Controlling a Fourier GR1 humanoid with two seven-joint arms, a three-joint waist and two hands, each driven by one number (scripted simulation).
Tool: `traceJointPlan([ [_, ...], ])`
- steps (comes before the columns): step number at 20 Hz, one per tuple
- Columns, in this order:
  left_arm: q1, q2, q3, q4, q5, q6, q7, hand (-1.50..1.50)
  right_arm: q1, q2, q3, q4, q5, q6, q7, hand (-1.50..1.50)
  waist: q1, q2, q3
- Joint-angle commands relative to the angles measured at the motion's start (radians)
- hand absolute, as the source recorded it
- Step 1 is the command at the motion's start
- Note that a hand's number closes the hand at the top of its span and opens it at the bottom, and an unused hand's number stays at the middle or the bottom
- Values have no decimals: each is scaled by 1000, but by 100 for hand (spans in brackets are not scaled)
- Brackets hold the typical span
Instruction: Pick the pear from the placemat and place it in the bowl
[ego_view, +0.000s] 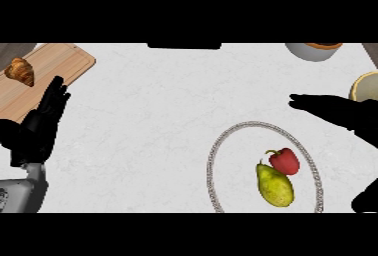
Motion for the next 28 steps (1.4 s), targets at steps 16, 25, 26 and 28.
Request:
traceJointPlan([
  [16, 78, -25, 35, -41, -17, -39, -17, 0, -110, 217, 366, 158, 226, 274, 209, -150, -21, -5, 2],
  [25, 34, -43, 51, -80, -61, -12, 59, 0, -16, 223, 382, 139, 541, 75, -49, -150, -28, -5, 3],
  [26, 22, -31, 85, 8, -40, -64, -2, 0, -19, 224, 352, 163, 557, 99, -71, -150, -28, -4, 2],
  [28, -7, -21, 101, -4, -41, -70, 18, 0, -43, 268, 363, 260, 605, 88, -103, -150, -25, -3, 2],
])
